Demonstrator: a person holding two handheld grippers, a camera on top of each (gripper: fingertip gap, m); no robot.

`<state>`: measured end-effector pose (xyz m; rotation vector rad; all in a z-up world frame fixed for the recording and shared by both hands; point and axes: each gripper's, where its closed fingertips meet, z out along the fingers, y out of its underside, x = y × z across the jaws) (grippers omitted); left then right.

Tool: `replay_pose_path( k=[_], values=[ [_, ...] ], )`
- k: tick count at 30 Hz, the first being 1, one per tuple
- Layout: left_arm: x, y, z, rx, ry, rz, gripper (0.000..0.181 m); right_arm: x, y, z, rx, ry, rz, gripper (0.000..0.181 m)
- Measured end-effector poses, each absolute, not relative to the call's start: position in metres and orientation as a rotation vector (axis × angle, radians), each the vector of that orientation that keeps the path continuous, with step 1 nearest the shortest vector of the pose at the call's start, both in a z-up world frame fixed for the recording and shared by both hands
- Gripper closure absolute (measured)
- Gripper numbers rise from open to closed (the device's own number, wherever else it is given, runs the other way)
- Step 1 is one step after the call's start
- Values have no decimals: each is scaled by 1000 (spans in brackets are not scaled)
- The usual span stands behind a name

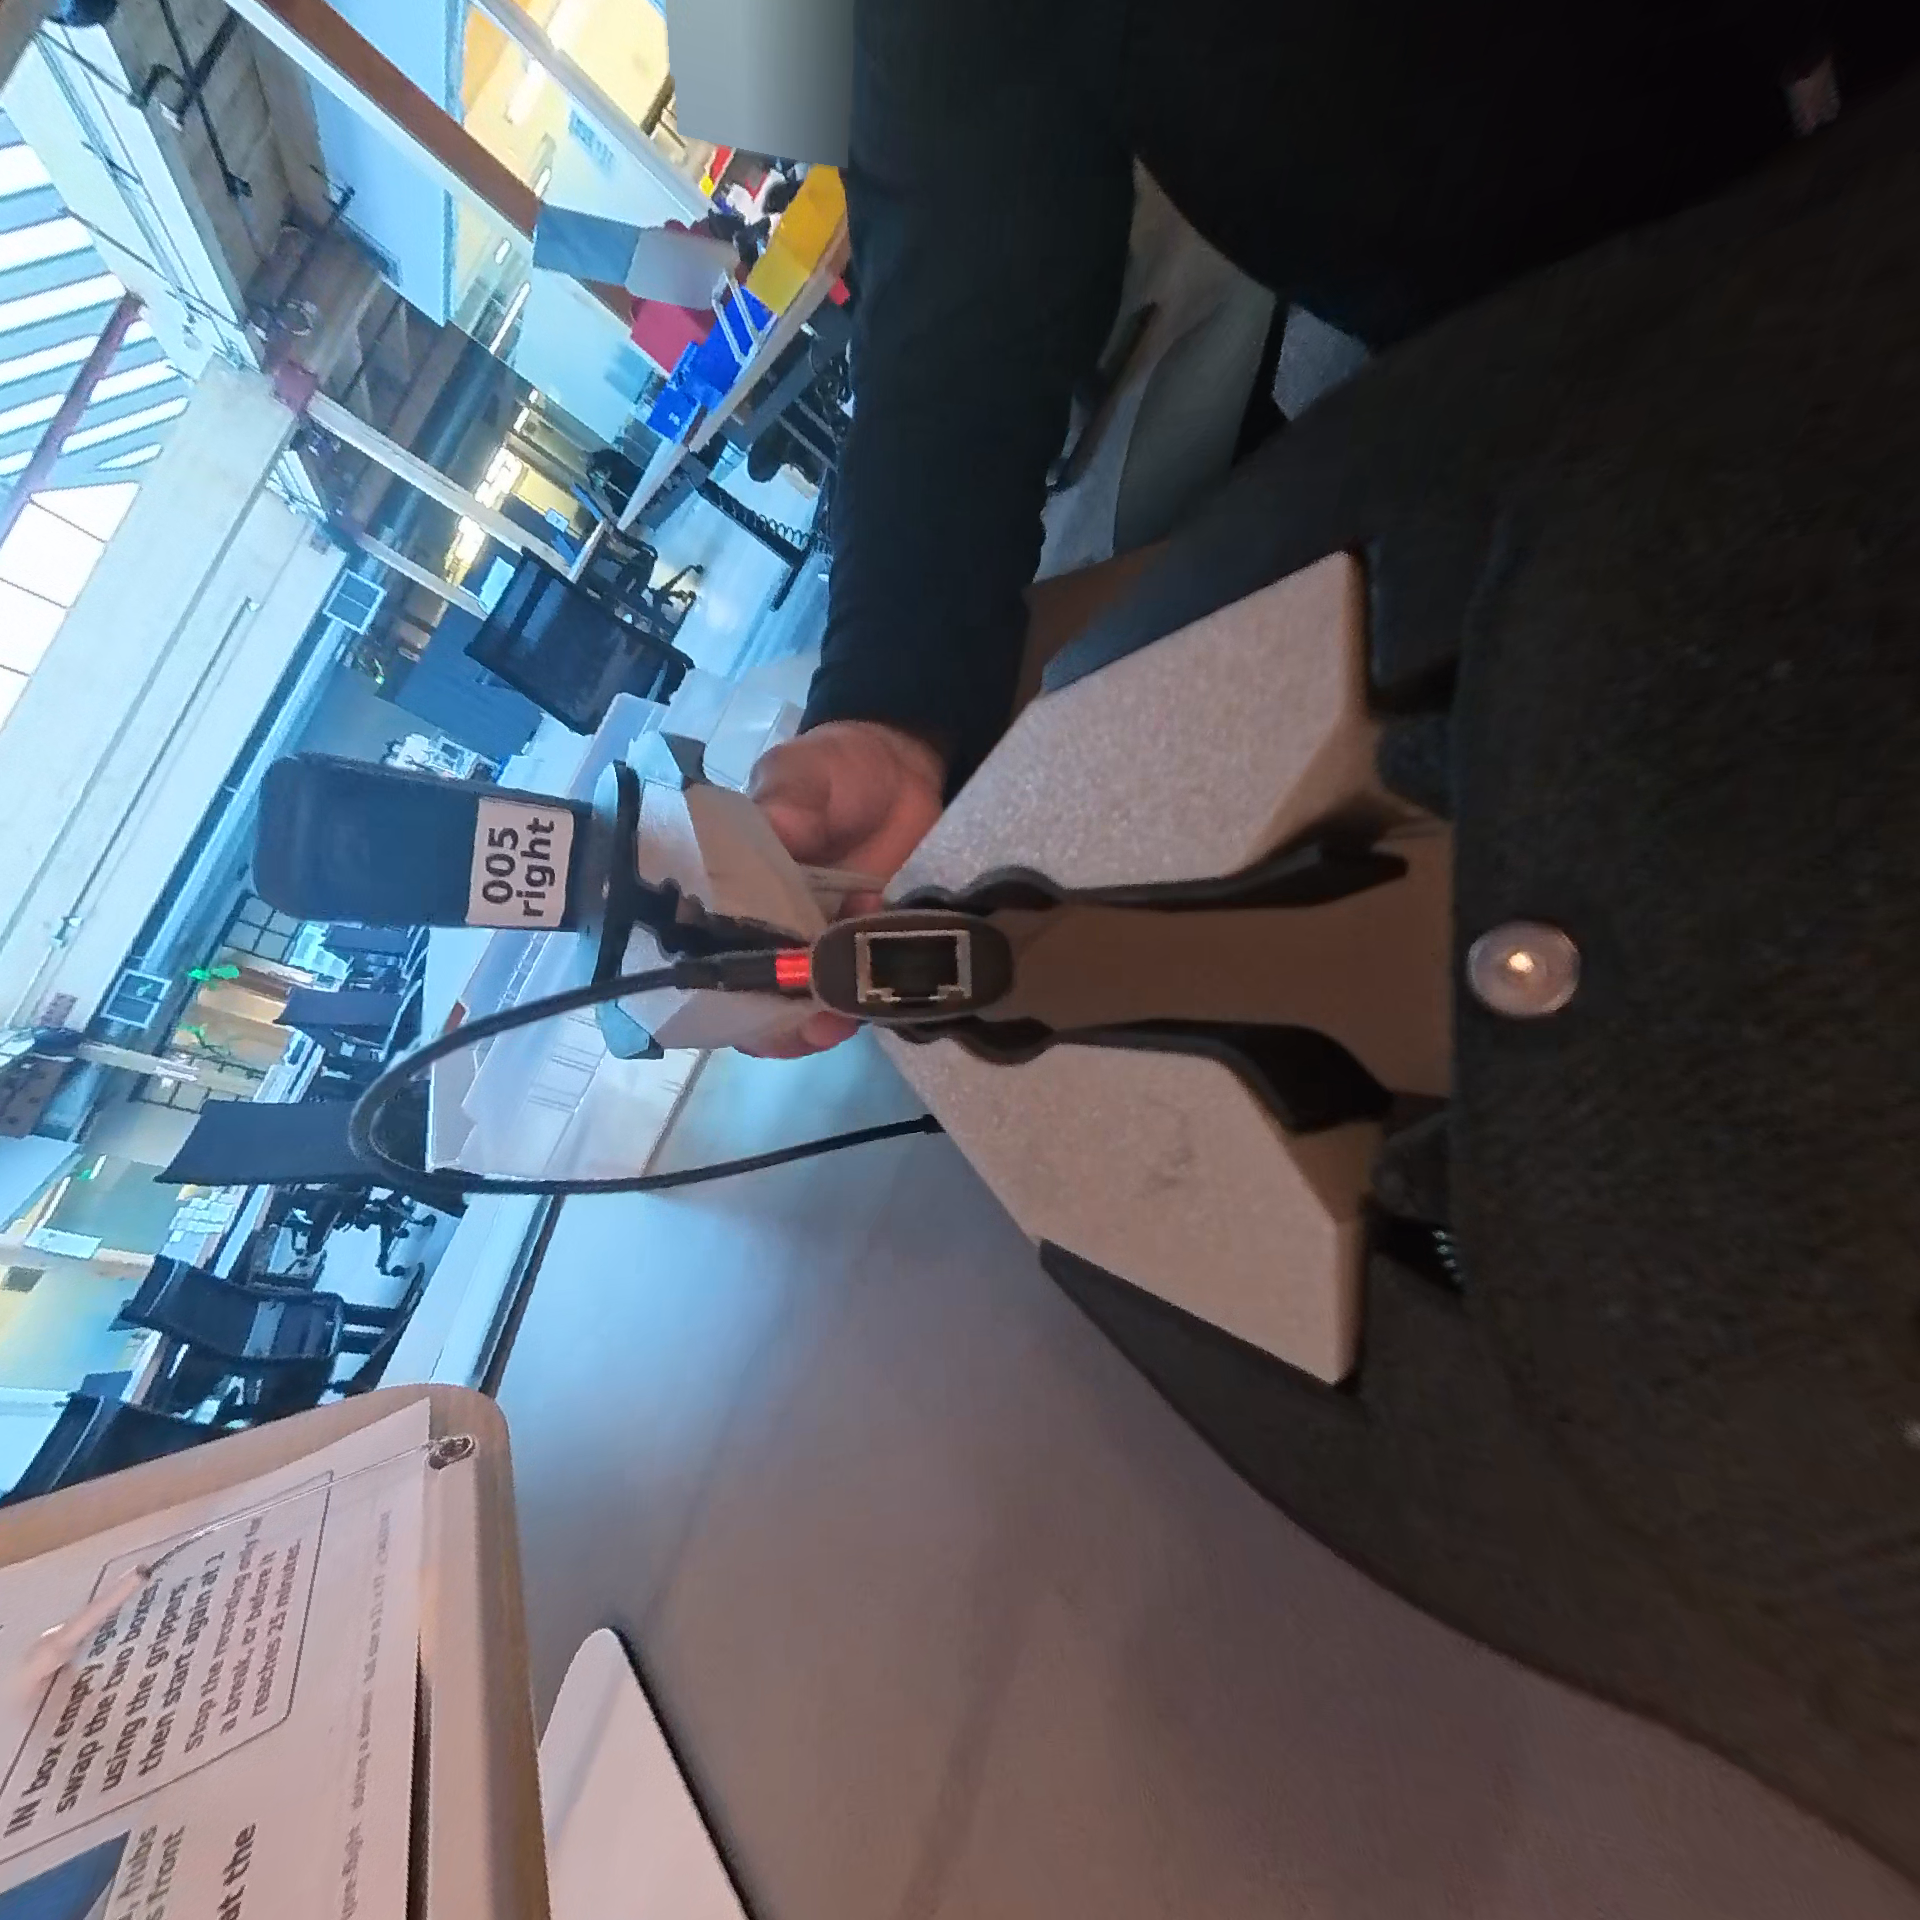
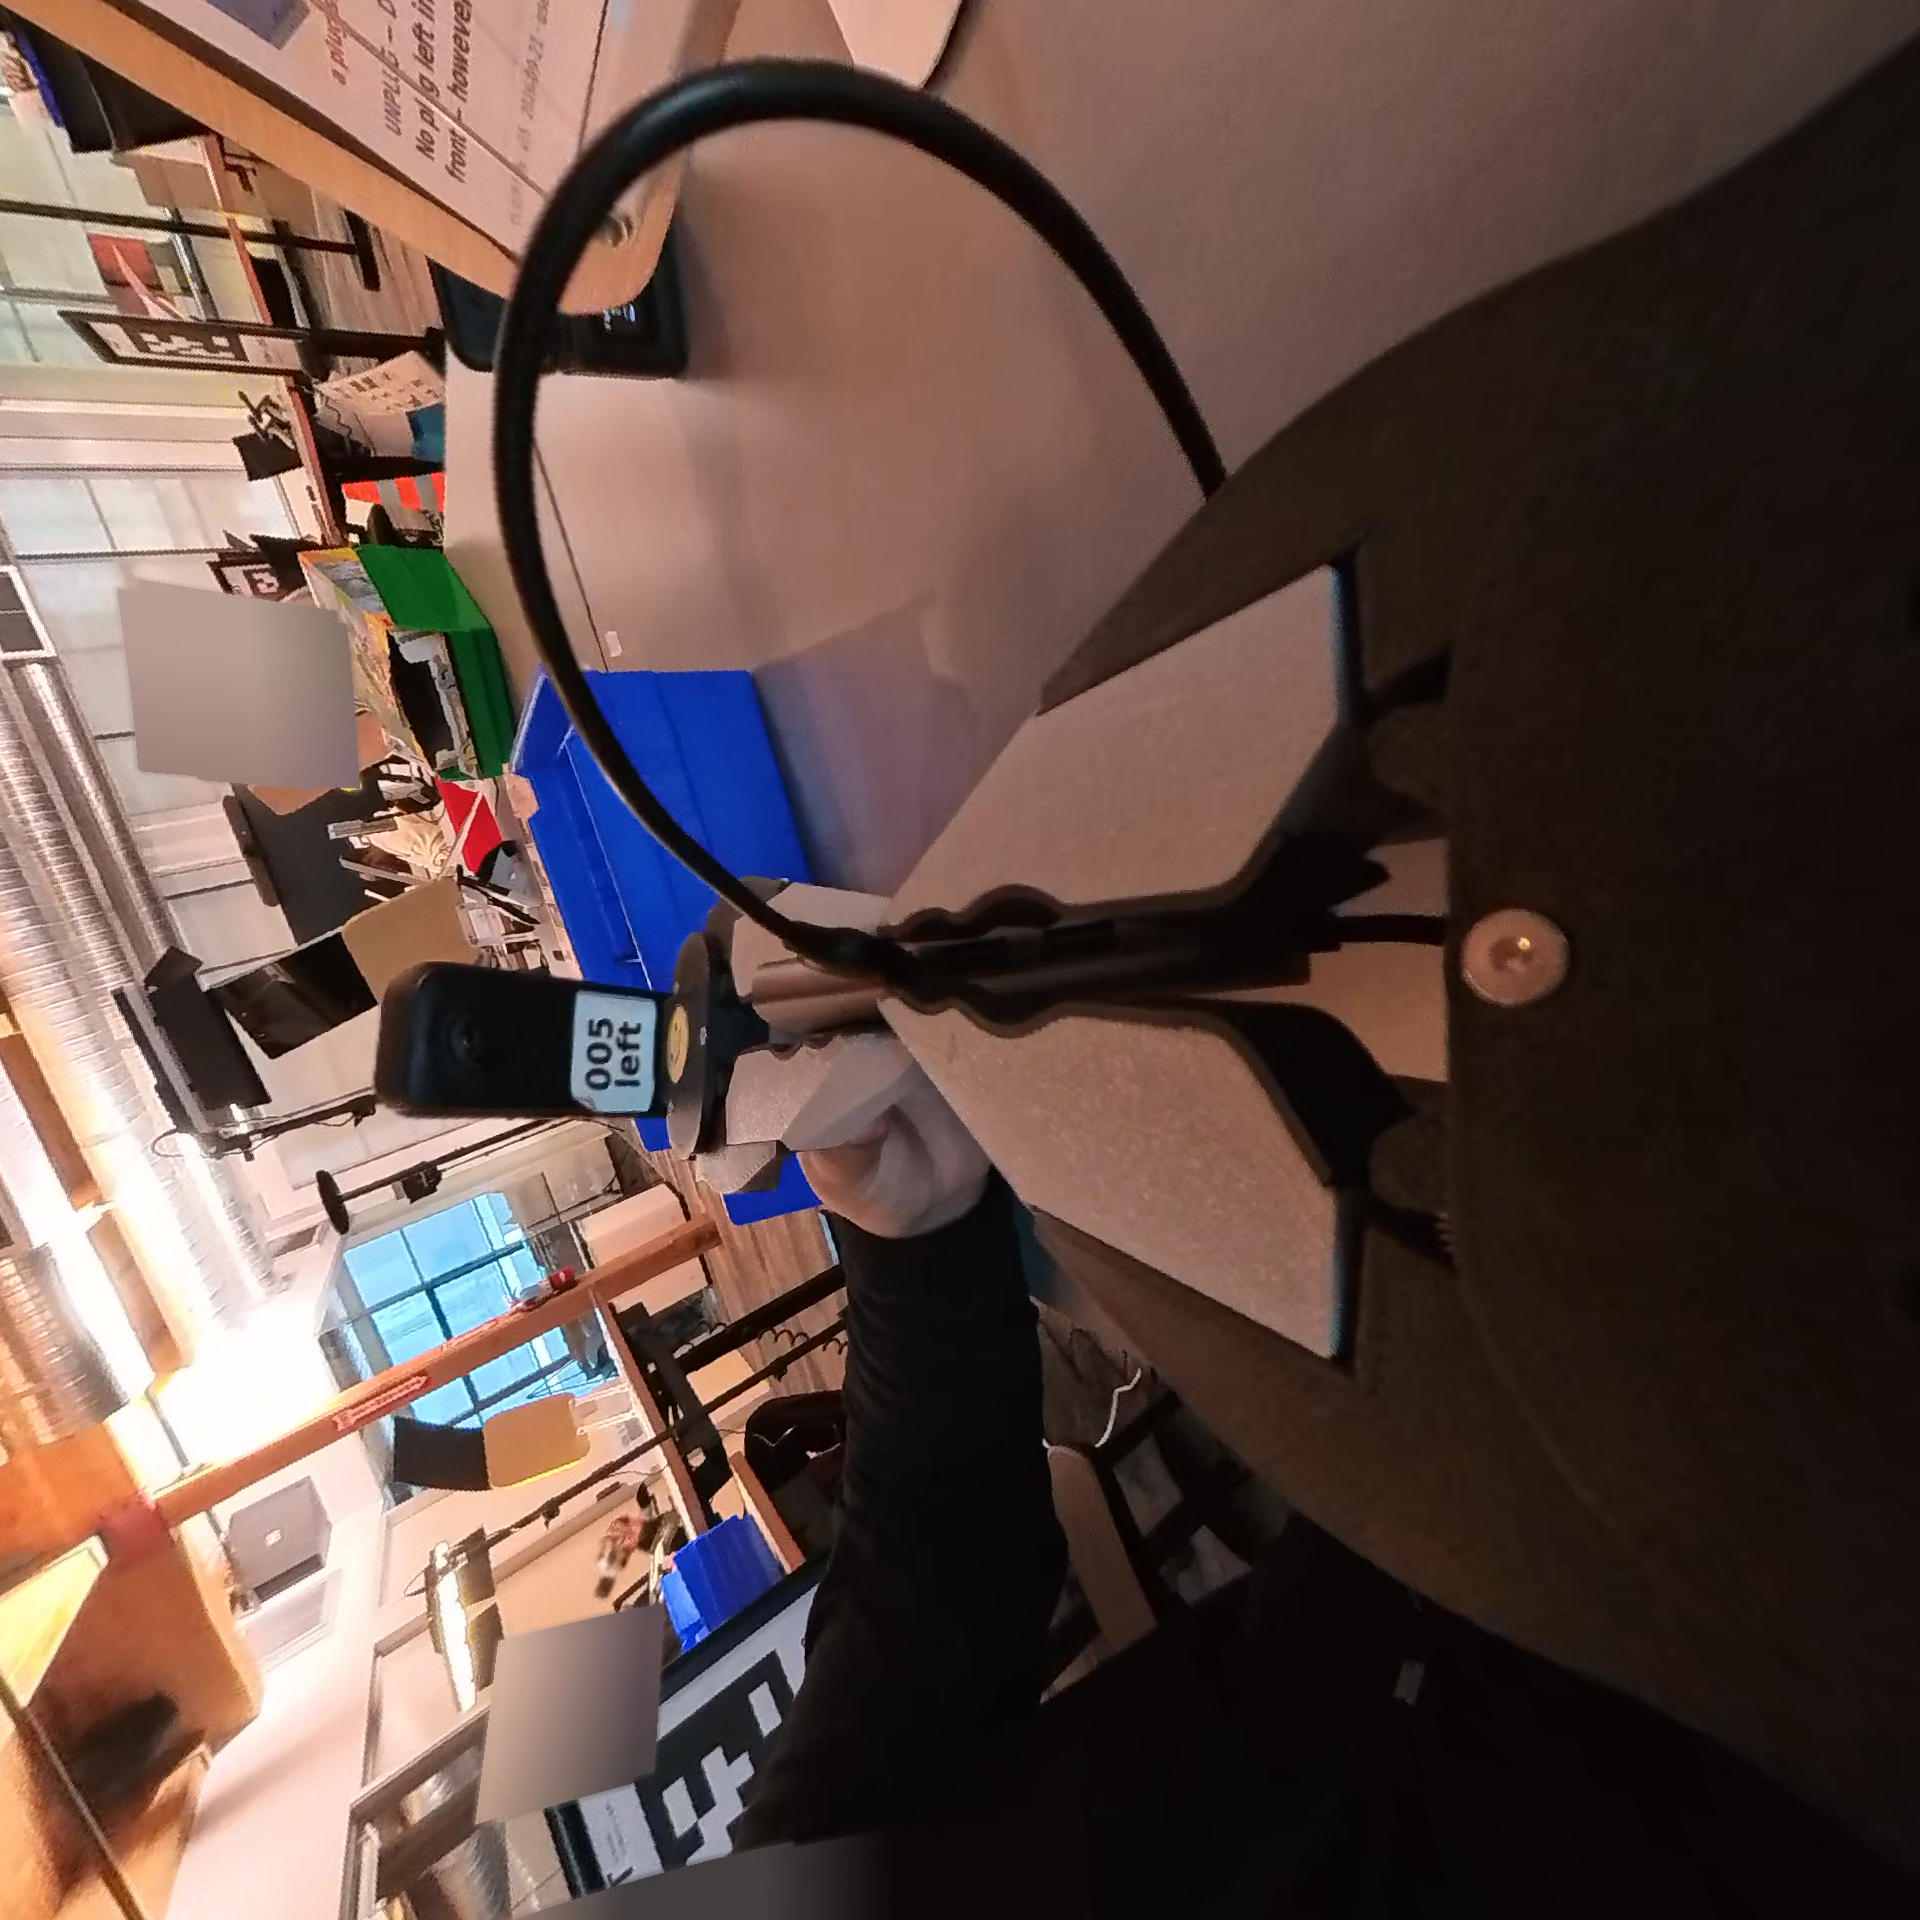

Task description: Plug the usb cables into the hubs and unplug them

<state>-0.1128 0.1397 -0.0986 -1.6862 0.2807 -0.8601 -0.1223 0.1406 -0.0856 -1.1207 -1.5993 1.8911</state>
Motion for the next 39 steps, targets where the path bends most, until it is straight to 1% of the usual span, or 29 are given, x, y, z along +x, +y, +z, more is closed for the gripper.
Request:
replay_pose_path(
  k=[14, 18, 21, 26, 34, 39],
  values=[
    [-109, 143, -101, -1713, 292, -870, 167, -124, 133, -92, -1104, -1679, 1765, 178],
    [-110, 139, -102, -1732, 309, -835, 166, -126, 130, -92, -1131, -1653, 1828, 178],
    [-111, 140, -103, -1719, 275, -892, 167, -128, 131, -93, -1159, -1629, 1862, 177],
    [-116, 142, -99, -1666, 185, -1002, 167, -133, 135, -90, -1166, -1580, 1739, 178],
    [-124, 141, -86, -1581, 142, -992, 166, -138, 135, -80, -1232, -1357, 2062, 180],
    [-128, 139, -79, -1558, 133, -981, 166, -141, 134, -74, -1235, -1283, 2143, 180]
  ],
)
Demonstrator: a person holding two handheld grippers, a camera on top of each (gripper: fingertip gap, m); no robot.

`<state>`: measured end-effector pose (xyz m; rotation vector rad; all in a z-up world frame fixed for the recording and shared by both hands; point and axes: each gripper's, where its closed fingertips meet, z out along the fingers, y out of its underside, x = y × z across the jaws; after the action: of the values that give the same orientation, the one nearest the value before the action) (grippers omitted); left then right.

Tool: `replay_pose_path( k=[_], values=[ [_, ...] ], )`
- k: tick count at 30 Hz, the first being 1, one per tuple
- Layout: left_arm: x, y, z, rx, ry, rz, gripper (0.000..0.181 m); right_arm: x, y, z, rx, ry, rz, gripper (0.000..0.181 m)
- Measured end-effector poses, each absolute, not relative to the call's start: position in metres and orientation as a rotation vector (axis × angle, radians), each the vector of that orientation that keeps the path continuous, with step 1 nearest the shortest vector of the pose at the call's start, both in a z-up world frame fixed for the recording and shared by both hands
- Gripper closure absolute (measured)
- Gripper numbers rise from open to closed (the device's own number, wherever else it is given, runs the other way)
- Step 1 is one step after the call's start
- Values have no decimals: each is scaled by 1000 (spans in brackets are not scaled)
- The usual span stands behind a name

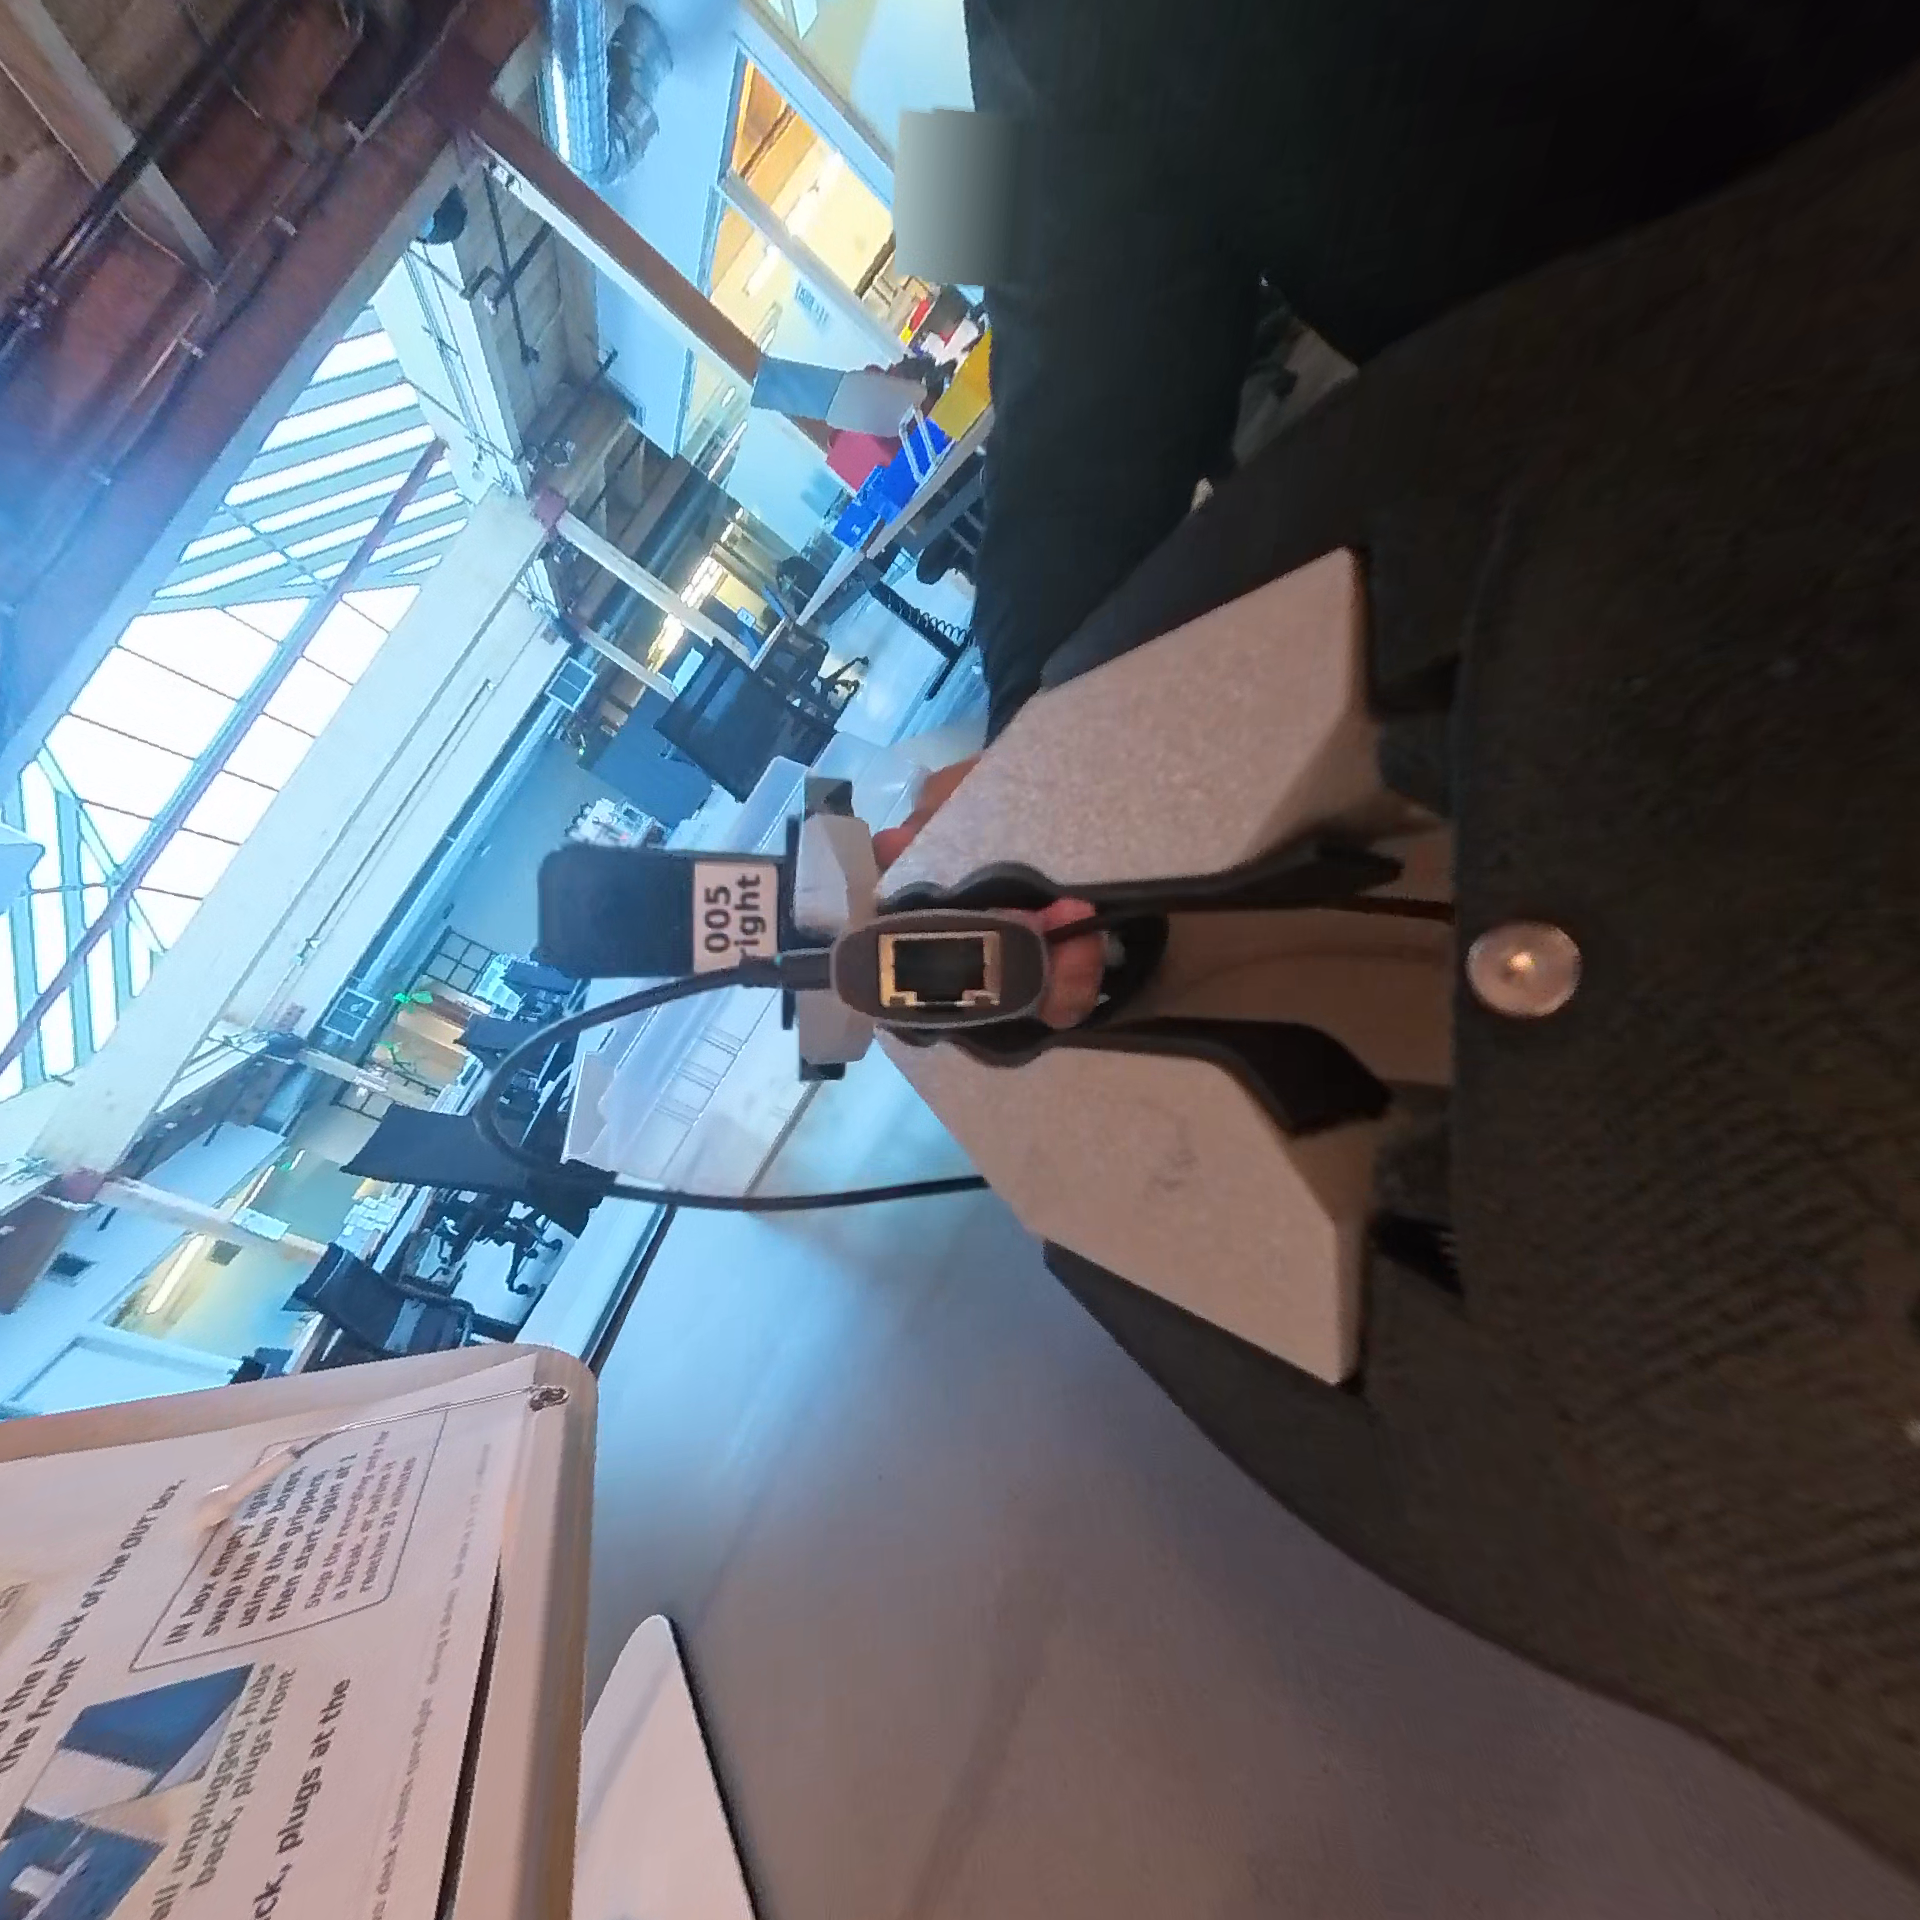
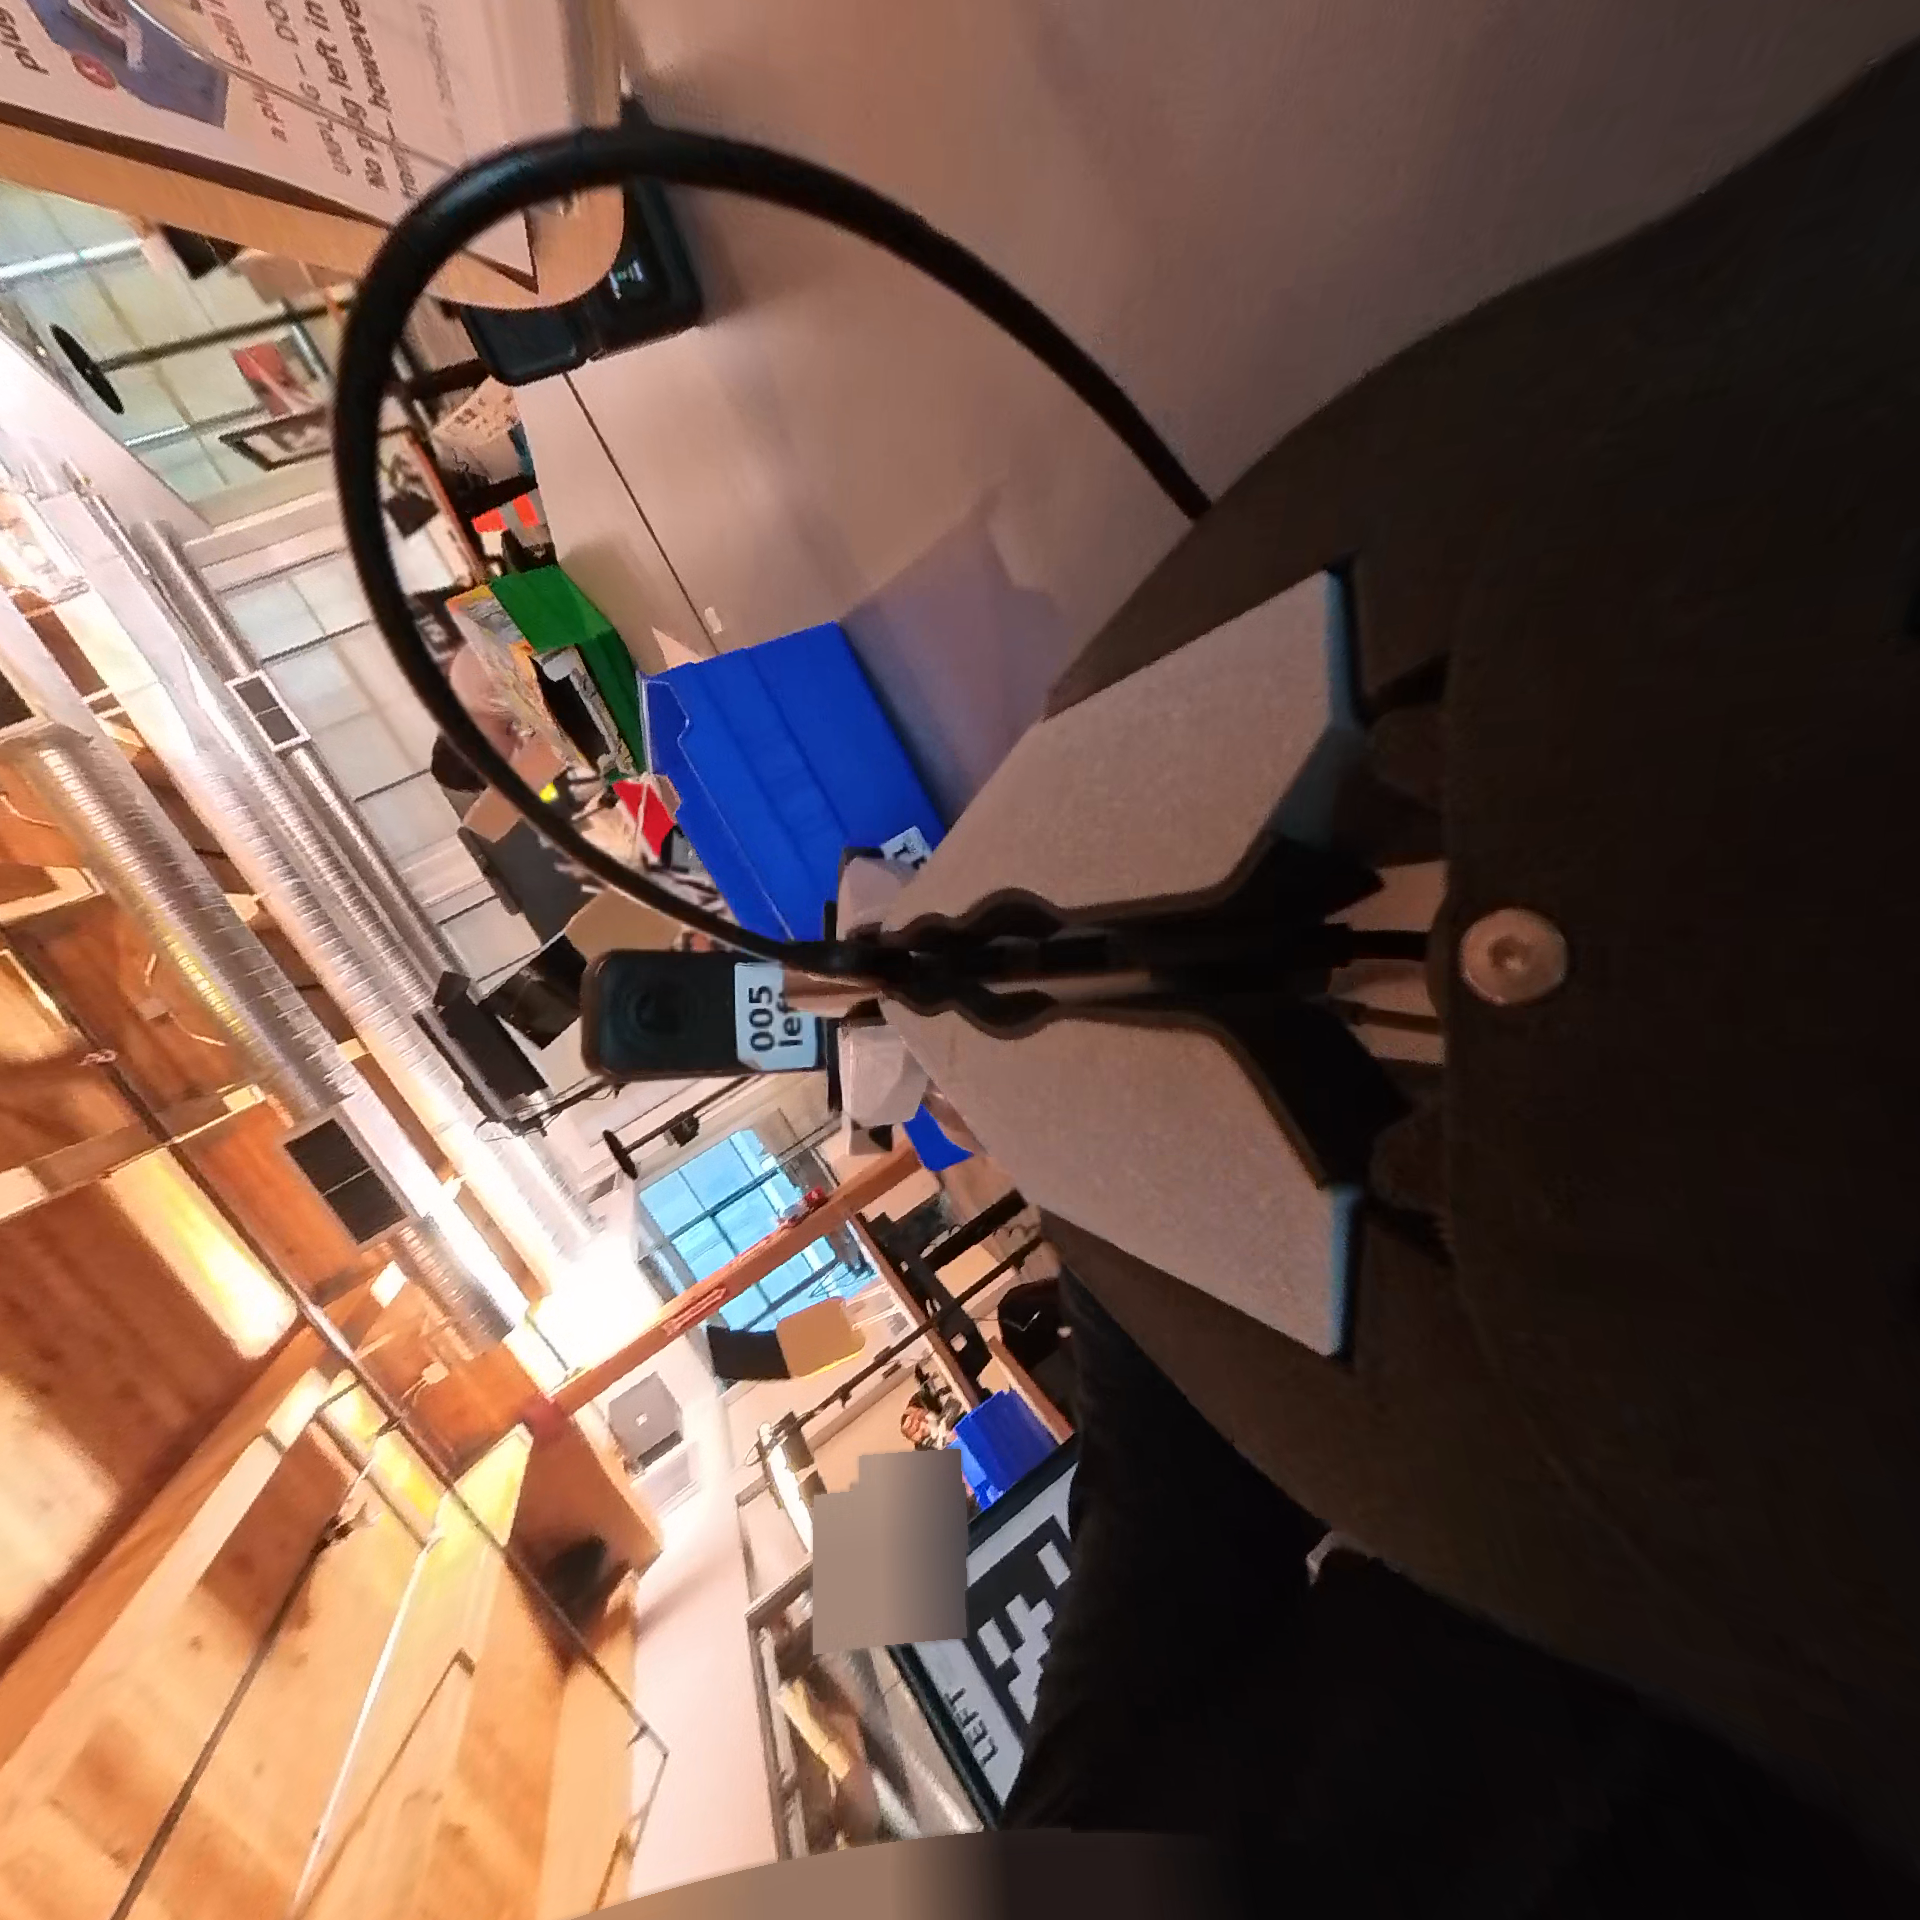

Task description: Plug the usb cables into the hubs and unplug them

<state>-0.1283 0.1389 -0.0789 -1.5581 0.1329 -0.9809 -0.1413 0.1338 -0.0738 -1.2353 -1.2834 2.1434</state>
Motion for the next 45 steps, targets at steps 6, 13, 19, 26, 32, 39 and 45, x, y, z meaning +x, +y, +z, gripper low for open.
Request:
replay_pose_path(
  k=[6, 13, 19, 26, 32, 39, 45],
  values=[
    [-128, 134, -73, -1545, 188, -933, 166, -140, 128, -67, -1179, -1332, 2159, 180],
    [-121, 131, -75, -1560, 251, -912, 167, -136, 122, -67, -1063, -1511, 1862, 178],
    [-114, 132, -83, -1605, 266, -918, 166, -137, 119, -72, -1072, -1570, 1835, 175],
    [-115, 128, -74, -1538, 242, -987, 166, -137, 115, -63, -1108, -1477, 1987, 178],
    [-129, 134, -68, -1493, 142, -1017, 166, -148, 127, -58, -1227, -1216, 2259, 178],
    [-127, 132, -61, -1481, 162, -979, 166, -144, 126, -51, -1179, -1233, 2219, 178],
    [-124, 123, -65, -1507, 241, -955, 166, -143, 114, -51, -1066, -1464, 1904, 177]
  ],
)
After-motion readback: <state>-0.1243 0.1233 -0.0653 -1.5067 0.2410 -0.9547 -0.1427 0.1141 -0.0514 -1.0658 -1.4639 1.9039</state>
